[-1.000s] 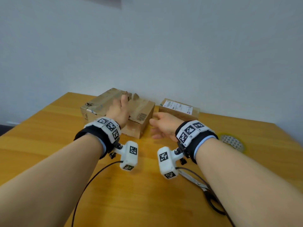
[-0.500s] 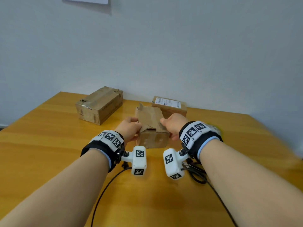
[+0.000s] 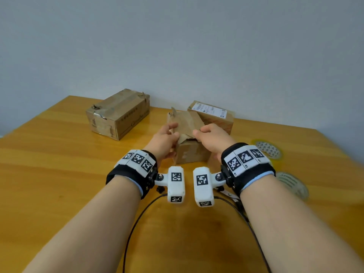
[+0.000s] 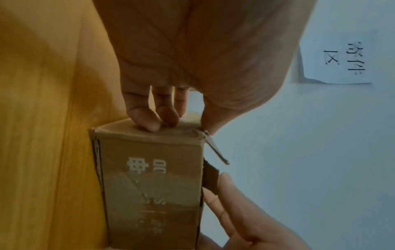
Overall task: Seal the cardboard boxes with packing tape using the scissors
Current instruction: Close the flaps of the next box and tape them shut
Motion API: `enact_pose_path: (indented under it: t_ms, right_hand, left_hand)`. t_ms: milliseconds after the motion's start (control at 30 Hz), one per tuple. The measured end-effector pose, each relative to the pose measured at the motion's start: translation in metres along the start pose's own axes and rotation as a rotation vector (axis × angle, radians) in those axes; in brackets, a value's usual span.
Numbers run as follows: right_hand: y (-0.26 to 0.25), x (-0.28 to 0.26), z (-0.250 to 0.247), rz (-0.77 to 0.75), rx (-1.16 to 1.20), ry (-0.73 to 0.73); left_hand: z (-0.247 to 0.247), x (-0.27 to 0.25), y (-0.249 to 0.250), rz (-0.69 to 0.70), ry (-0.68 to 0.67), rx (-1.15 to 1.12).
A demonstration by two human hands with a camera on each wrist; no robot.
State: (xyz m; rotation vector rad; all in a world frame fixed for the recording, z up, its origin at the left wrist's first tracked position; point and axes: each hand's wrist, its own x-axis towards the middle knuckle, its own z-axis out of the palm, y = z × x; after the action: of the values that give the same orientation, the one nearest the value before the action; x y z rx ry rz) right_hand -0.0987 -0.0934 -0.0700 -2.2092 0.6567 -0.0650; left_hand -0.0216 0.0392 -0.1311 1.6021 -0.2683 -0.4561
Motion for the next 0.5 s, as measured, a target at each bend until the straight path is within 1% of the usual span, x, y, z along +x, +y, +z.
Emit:
enact_pose_path:
  t_ms: [100,267,400,500]
  right_hand:
    - [0.006,0.016,0.000,0.028,0.068,-0.009]
    - [0.011,0.036,-0.002,0.026,0.086,-0.036]
    - [0.015,0.044,0.002,0.025,0.132,-0.001]
    - [0.020,0.047,0.005,-0.010,0.152,0.025]
  left_hand:
    - [0.001,0.009,-0.004,0.023,0.006,0.016]
    - [0.002,0.025,-0.023,0.047,-0.017,-0.007]
    - [0.002,0.034,-0.024,0.073,-0.034,-0.009]
    - [-0.001,0.038,-0.024,0.082,-0.063,-0.030]
